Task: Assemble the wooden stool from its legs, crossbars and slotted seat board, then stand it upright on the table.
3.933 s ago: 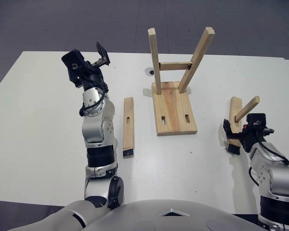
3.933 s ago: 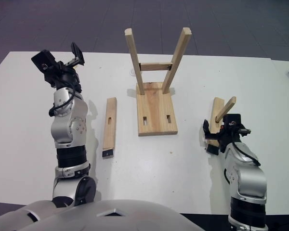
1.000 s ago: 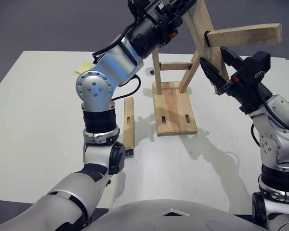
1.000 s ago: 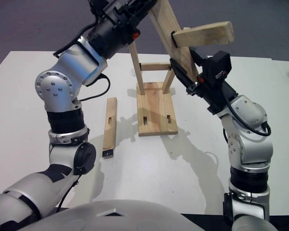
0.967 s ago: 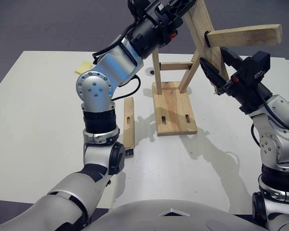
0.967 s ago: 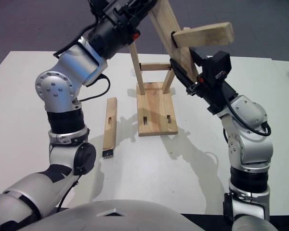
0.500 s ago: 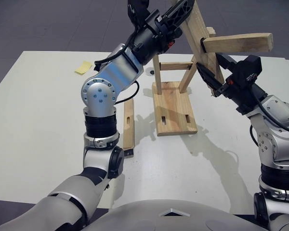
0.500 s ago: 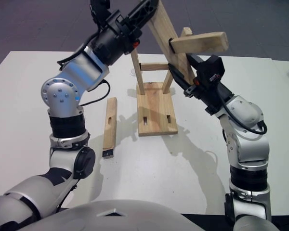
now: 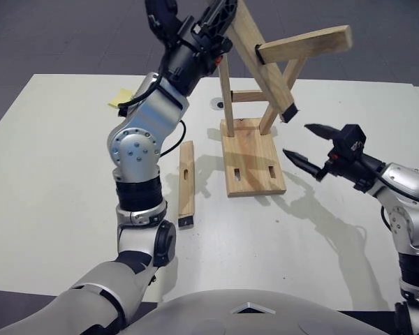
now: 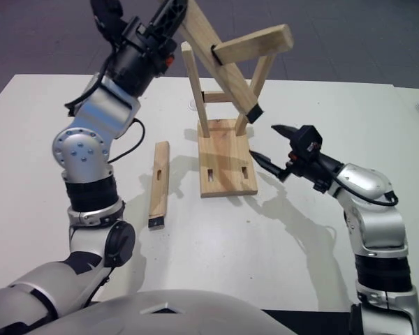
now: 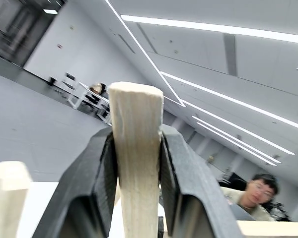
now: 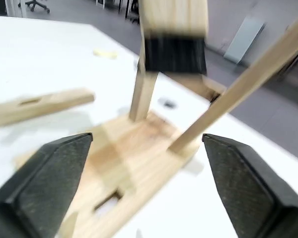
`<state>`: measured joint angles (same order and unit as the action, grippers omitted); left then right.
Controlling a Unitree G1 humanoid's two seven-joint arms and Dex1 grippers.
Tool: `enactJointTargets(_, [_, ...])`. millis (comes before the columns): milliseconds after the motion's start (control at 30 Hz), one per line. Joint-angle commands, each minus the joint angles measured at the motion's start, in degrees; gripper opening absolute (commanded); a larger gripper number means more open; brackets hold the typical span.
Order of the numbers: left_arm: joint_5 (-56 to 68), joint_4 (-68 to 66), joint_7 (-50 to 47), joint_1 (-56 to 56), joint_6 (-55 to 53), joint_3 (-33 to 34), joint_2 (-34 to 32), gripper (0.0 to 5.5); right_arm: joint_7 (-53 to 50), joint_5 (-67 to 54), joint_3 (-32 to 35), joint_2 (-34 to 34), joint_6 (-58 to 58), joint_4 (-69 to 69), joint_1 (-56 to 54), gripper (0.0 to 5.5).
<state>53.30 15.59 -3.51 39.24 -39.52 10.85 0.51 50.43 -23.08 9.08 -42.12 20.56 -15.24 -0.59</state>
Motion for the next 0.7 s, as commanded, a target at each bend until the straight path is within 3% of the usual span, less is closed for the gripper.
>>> enactJointTargets(33, [0.46, 7.69, -4.49, -4.18, -3.07, 1.35, -3.05, 1.03, 5.82, 0.19, -0.04, -4.51, -0.01, 2.77, 3.70, 4.90])
enactJointTargets(133, [1.96, 10.71, -6.98, -5.94, -3.11, 1.73, -2.32, 1.03, 6.80, 2.31, -1.97, -5.31, -1.02, 4.54, 4.91, 5.38])
enactJointTargets(367, [-4.31, 12.20, -8.72, -10.15, -2.09, -2.88, -2.57, 1.03, 2.32, 8.62, -9.12, -0.30, -1.71, 11.29, 3.25, 5.40])
enactJointTargets(700, [-15.58, 9.06, -5.29, -16.13, 2.08, -8.52, -2.36, 1.03, -3.64, 9.78, -14.10, 8.82, -0.94, 11.15, 2.25, 5.40])
